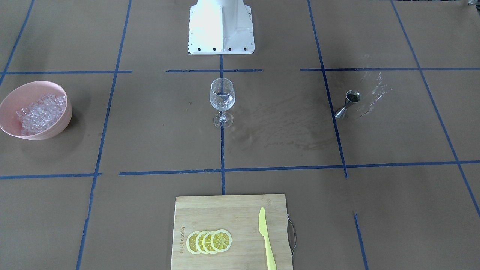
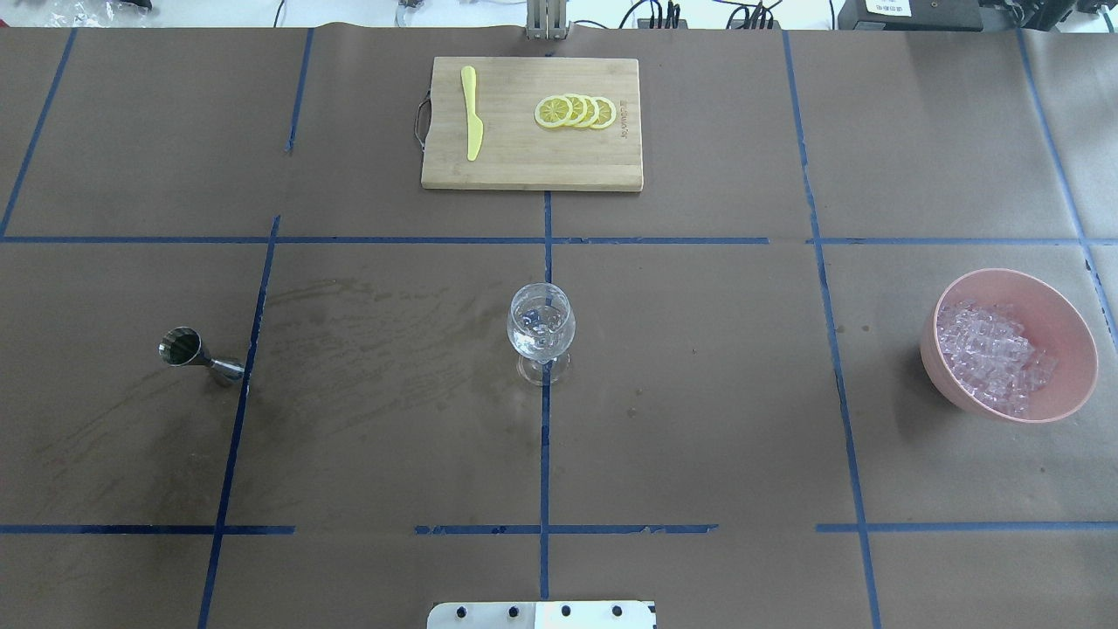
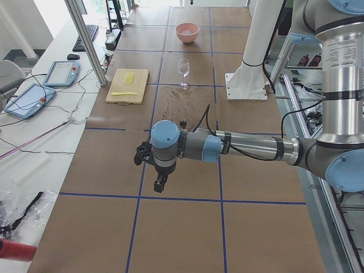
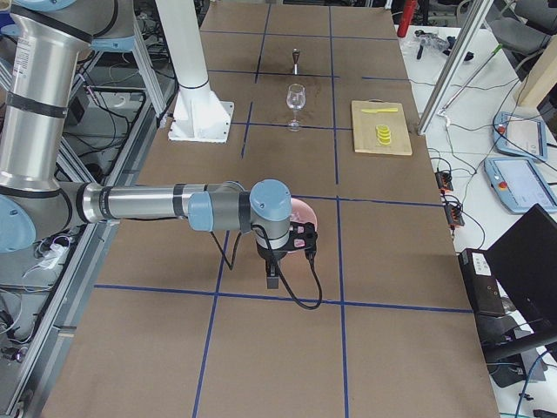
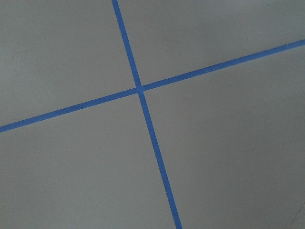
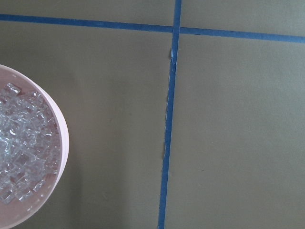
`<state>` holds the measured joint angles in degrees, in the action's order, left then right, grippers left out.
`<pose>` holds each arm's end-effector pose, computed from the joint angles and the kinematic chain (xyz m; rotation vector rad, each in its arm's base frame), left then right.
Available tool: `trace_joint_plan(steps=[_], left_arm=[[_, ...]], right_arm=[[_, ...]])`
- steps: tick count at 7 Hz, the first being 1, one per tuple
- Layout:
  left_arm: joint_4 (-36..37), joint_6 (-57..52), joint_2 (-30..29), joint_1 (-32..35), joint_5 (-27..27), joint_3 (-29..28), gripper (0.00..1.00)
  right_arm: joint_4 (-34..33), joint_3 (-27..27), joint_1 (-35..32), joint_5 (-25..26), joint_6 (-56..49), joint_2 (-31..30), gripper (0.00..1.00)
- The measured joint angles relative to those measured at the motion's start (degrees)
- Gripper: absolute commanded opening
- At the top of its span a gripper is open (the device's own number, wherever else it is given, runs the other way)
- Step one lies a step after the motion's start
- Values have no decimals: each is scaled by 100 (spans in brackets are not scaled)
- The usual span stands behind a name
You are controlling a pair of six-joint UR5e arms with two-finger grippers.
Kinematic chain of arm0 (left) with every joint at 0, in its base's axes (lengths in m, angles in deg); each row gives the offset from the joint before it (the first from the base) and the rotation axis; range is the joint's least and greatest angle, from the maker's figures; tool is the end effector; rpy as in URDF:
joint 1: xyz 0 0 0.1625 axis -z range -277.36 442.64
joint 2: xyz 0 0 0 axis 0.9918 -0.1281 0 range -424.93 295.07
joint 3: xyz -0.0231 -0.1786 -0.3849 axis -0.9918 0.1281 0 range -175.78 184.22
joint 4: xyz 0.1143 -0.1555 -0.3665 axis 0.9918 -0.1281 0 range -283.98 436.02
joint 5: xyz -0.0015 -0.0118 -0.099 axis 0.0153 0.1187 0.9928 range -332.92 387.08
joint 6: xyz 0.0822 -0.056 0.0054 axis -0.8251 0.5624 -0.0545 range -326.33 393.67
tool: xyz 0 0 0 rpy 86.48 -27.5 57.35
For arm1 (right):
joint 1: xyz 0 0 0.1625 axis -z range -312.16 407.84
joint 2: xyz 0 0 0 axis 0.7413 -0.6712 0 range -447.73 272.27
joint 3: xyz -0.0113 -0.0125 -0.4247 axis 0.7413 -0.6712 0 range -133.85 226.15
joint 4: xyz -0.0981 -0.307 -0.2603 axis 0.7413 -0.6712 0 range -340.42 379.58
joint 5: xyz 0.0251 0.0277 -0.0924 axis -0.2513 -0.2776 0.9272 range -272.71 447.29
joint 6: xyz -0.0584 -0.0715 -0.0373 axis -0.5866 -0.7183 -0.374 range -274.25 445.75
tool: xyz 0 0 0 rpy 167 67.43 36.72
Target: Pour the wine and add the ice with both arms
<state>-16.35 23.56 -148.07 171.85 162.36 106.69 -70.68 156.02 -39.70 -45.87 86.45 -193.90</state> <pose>-0.0563 -0.4489 0.6017 0.1962 0.7774 0.2350 0.0490 -0.3794 0.6119 0.0363 -0.7545 -0.0518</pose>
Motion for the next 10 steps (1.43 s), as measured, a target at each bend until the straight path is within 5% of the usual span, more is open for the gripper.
trace_joint_plan(steps=[6,10], left_arm=[[-295,-39,24,6,-31,5,100],[-2016,16,-6,12,13,-117,100]], right_arm=[[407,16,0,22,81,62,100],[1085,22,0,-14,112,265,100]])
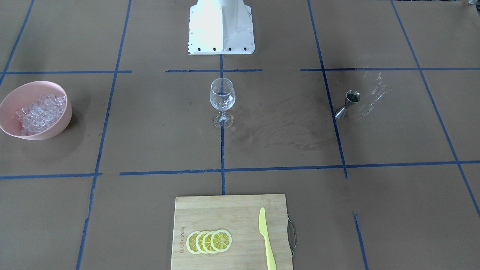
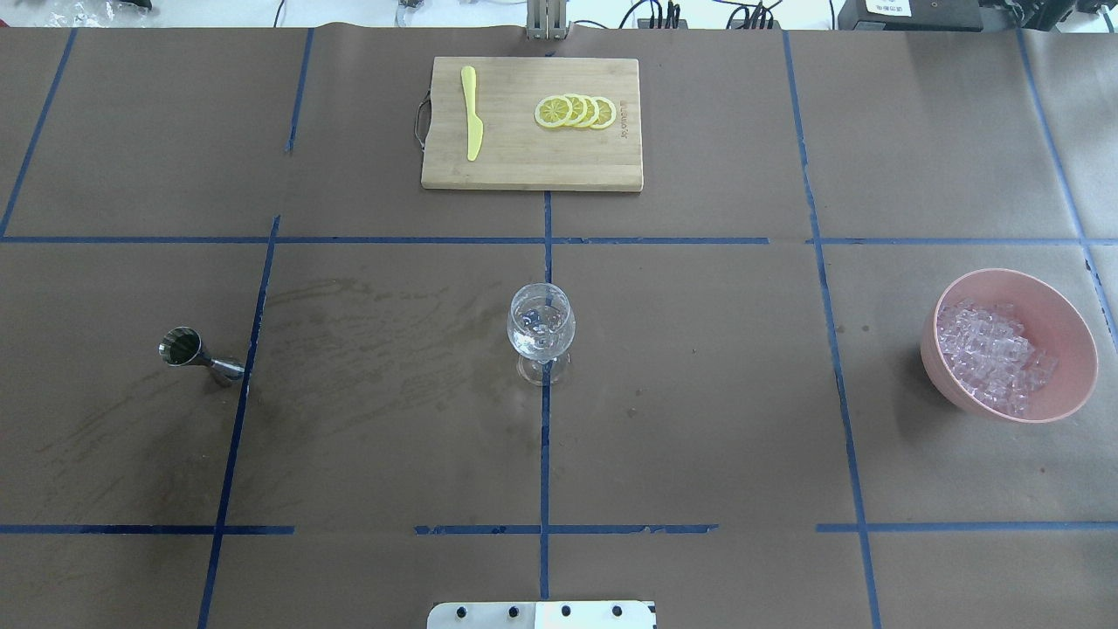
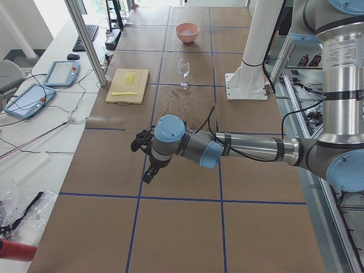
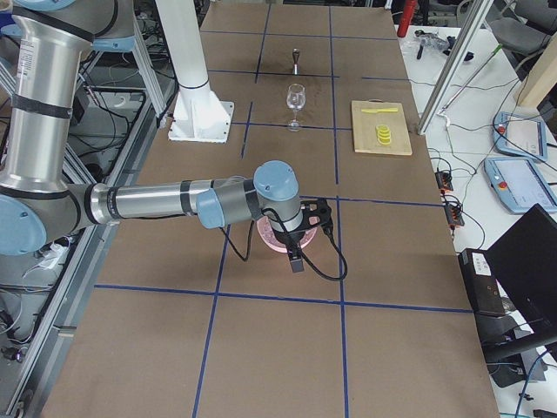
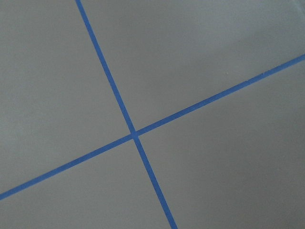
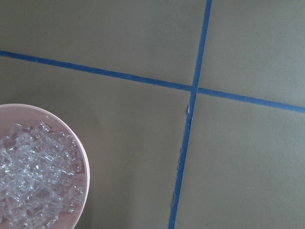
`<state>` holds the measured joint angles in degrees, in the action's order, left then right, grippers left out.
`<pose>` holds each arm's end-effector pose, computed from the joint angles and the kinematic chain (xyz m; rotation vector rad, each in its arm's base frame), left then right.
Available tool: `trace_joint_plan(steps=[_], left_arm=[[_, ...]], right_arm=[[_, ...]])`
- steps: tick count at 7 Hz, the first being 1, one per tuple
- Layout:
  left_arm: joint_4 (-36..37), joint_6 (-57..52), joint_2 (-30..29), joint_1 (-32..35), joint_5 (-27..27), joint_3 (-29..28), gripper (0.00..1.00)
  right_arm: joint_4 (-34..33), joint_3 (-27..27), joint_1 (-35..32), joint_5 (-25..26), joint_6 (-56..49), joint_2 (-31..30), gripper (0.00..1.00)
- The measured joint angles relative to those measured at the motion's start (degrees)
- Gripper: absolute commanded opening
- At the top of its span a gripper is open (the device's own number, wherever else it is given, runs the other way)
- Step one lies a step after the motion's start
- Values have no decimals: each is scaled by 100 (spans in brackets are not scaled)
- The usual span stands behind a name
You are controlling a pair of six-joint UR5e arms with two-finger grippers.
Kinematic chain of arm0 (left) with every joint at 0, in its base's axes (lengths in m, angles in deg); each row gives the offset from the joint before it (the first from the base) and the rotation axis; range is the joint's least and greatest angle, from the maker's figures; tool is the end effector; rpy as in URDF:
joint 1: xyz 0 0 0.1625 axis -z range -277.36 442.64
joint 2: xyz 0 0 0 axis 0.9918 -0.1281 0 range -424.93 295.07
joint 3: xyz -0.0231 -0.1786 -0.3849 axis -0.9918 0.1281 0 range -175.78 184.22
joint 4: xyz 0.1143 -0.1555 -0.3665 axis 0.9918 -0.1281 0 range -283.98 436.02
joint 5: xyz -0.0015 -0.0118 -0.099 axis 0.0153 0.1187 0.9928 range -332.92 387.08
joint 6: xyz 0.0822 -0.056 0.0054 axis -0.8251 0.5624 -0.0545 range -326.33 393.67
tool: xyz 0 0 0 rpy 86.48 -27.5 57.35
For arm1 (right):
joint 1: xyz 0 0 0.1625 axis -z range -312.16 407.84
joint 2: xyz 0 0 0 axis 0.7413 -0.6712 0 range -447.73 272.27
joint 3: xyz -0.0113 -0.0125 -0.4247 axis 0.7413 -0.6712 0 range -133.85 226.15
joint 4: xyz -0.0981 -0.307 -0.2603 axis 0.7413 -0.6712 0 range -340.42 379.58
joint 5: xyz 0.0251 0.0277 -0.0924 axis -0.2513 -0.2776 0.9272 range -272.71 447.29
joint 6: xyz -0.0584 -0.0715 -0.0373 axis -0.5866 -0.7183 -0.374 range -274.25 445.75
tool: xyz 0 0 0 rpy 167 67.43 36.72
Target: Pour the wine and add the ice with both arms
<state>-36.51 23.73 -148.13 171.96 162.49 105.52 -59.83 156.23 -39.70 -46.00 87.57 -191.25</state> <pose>-0.0568 -0.4620 0.5707 0.5102 0.7420 0.3595 0.0476 -0.4094 0.5708 0.2566 -0.7600 -0.1235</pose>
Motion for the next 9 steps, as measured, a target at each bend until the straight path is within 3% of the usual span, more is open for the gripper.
trace_joint_plan(steps=[2,4,6,7,9], left_arm=[[-1373,356,-39,3,-20,-112,100],[-3006,1532,28,-32,-36,-260,100],[-4170,2422,151,-315,-98,-263,100],[-4460,2994,190,-646,-361,-141,100],[-5095,4305,409,-1754,-1629,246,100]], right_arm=[[214,-42,0,-10,-20,10,100],[373,-112,0,-19,12,31,100],[404,-120,0,-21,21,56,100],[407,-123,0,-22,20,56,100],[409,-126,0,-22,22,53,100]])
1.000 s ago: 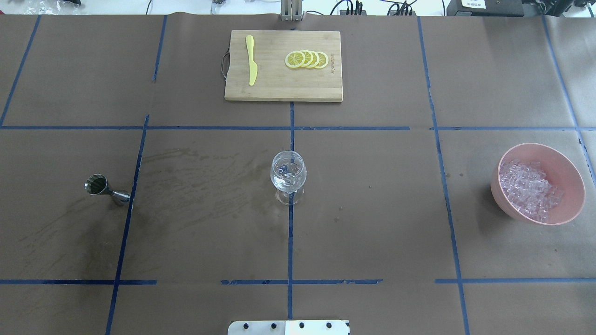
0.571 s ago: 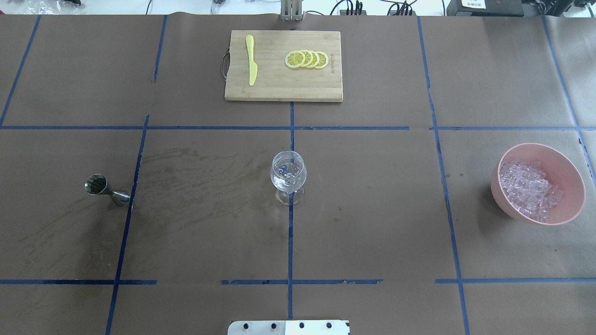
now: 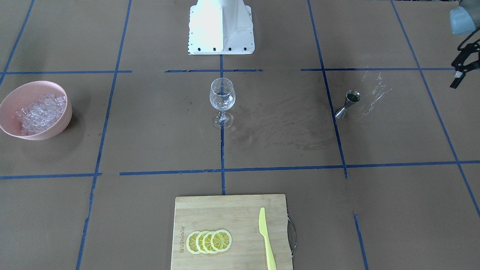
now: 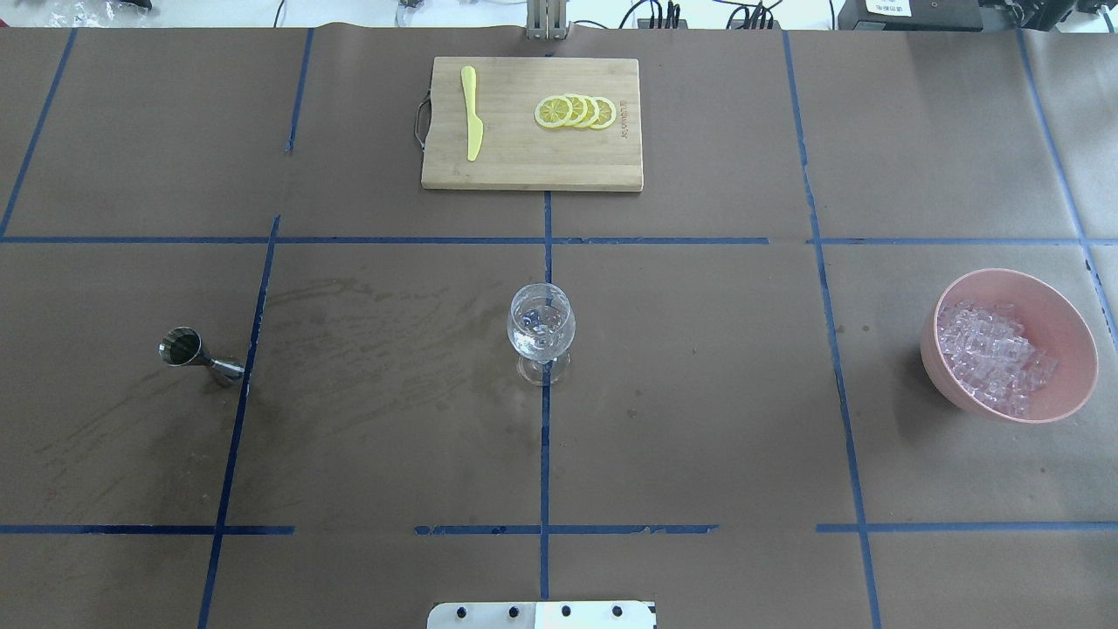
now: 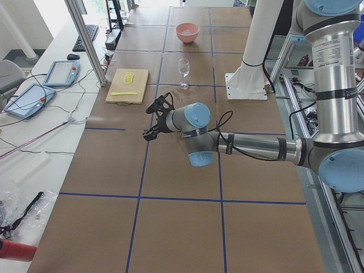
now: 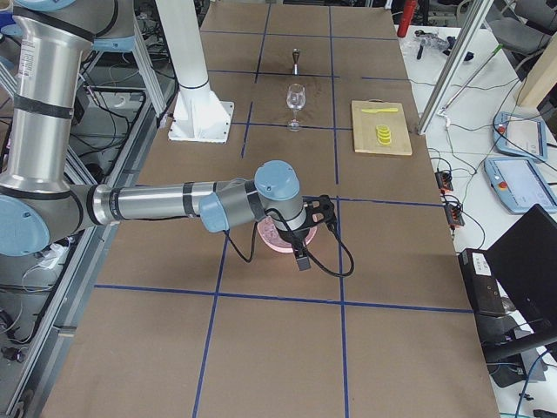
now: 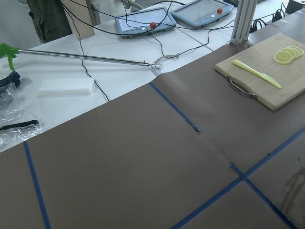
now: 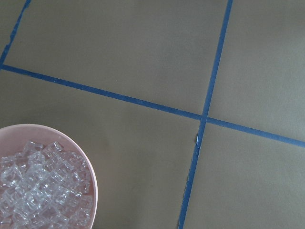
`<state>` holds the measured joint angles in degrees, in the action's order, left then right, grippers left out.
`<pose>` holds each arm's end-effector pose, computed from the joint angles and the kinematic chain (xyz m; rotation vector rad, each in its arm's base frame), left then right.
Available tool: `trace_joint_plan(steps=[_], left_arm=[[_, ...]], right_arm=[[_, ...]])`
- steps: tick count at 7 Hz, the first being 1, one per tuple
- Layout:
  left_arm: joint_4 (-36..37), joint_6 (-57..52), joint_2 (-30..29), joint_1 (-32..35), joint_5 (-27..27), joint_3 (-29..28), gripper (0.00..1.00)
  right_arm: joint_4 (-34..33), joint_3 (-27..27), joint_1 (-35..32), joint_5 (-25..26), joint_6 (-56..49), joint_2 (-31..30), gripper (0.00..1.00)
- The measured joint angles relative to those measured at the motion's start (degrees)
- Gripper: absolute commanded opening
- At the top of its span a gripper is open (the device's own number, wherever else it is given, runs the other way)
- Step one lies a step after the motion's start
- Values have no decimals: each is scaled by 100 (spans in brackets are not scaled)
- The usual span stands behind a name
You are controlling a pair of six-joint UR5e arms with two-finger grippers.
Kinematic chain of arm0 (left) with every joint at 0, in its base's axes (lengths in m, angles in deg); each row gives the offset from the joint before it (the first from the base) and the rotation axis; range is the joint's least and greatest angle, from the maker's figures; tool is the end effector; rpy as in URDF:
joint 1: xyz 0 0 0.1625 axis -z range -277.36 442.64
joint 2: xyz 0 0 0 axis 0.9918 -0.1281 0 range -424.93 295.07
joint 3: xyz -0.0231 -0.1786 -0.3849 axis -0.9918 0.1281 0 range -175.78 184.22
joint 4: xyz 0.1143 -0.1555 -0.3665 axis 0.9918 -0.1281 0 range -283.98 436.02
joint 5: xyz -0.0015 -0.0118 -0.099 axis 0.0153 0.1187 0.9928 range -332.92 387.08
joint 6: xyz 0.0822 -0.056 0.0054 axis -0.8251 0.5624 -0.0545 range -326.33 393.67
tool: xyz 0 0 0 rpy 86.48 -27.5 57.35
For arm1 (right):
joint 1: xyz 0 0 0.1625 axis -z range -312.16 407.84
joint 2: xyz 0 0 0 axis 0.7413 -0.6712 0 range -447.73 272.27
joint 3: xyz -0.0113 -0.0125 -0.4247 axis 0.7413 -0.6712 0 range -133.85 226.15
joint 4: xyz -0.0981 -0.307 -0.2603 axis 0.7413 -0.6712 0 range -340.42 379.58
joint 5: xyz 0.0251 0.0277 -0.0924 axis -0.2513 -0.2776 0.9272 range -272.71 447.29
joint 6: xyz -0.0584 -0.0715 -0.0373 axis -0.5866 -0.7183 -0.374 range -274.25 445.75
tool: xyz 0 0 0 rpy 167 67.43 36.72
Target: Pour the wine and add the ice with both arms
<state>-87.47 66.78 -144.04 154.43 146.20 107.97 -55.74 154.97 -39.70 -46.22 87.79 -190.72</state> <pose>0.0506 -0.4250 0.4839 0.9824 0.9466 0.1199 0.0470 -0.4157 0.5695 0.3107 -0.7640 -0.1427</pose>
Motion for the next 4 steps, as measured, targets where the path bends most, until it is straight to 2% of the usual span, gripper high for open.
trace_joint_plan(steps=[2,4], left_arm=[[-511,767,315,-1055,-1347,311,100],[-853,1295,570,-2445,-3187,410,100]], right_arm=[[0,0,0,-6,5,-11,100],[1,2,0,-9,7,-17,100]])
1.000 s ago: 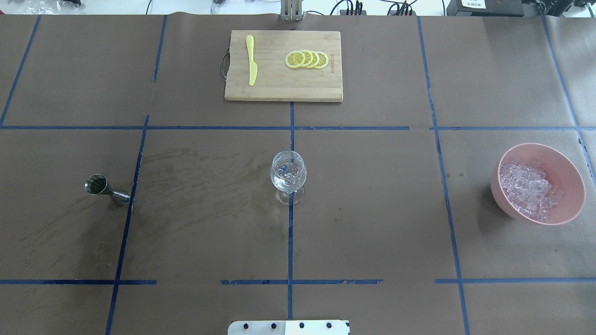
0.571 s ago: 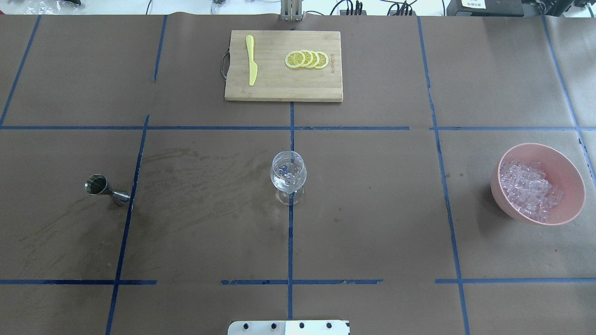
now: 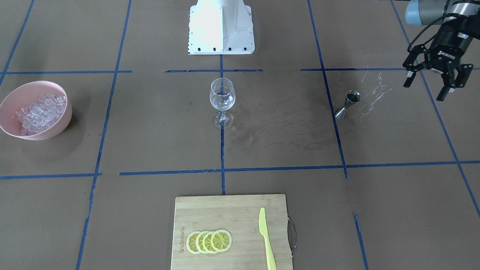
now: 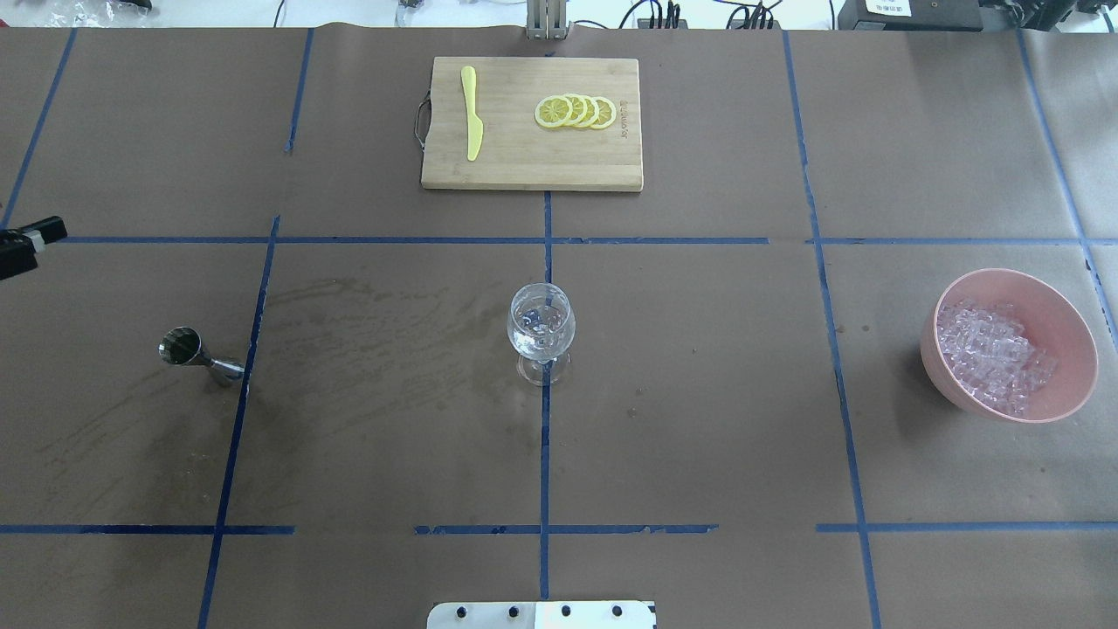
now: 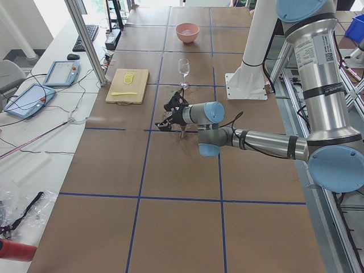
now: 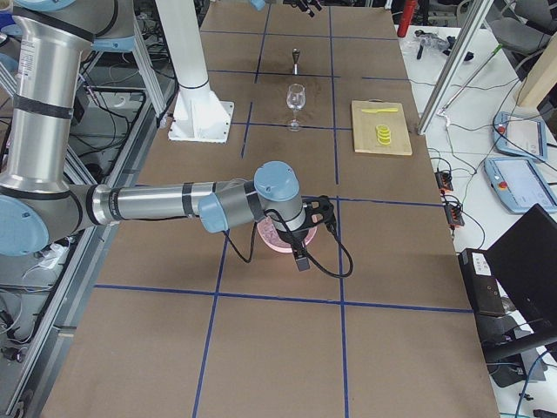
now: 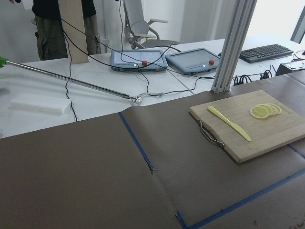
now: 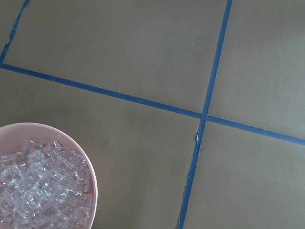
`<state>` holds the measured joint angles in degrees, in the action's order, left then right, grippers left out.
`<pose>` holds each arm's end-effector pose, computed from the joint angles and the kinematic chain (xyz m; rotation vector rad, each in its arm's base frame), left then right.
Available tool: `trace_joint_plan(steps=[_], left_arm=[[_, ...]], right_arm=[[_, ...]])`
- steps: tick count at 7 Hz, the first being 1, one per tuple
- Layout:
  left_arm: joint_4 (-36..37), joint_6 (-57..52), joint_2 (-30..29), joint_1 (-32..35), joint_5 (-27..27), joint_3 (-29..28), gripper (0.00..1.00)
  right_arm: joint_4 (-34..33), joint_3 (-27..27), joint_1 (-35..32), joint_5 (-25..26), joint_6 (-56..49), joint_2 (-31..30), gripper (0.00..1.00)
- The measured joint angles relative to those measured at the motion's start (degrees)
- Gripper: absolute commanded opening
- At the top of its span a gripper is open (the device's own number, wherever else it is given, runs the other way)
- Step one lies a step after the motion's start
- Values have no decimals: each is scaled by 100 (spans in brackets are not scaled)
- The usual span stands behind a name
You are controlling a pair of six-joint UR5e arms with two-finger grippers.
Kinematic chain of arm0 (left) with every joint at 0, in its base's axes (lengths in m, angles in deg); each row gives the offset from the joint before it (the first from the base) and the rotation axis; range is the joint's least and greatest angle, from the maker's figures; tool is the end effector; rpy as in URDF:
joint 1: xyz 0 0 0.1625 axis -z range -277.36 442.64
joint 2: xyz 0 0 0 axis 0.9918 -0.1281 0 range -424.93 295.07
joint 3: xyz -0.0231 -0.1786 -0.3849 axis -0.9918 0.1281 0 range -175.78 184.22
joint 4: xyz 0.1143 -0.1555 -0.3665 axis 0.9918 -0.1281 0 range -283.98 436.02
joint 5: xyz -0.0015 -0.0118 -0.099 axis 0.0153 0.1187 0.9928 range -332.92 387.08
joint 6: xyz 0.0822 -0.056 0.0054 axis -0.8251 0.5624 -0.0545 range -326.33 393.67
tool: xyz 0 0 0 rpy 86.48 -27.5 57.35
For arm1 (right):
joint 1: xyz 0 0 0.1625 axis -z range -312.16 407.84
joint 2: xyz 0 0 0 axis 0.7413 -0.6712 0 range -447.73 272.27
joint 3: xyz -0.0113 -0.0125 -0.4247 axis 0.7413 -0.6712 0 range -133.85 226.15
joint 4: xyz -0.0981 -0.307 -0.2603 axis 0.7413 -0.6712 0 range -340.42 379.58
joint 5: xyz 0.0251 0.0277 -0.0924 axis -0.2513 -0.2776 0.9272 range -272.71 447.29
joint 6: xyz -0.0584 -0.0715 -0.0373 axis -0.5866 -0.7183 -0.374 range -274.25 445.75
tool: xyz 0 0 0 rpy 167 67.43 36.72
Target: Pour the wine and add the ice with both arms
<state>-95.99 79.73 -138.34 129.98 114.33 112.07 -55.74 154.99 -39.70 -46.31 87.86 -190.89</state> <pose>0.1569 -0.3739 0.4738 1.0668 0.9882 -0.0835 0.0470 -0.4145 0.5704 0.3076 -0.7658 -0.1408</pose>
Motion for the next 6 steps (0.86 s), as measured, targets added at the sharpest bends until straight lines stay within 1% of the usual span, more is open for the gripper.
trace_joint_plan(steps=[2,4,5,6], left_arm=[[-64,294,114,-1424,-1965,5,100],[-37,487,137,-2658,-3715,-48,100],[7,577,113,-3097,-4413,-111,100],[110,626,34,-3445,-4989,-177,100]], right_arm=[[0,-1,0,4,0,-4,100],[0,-5,0,1,-6,-19,100],[0,-8,0,2,-8,-27,100],[0,-10,0,6,-8,-33,100]])
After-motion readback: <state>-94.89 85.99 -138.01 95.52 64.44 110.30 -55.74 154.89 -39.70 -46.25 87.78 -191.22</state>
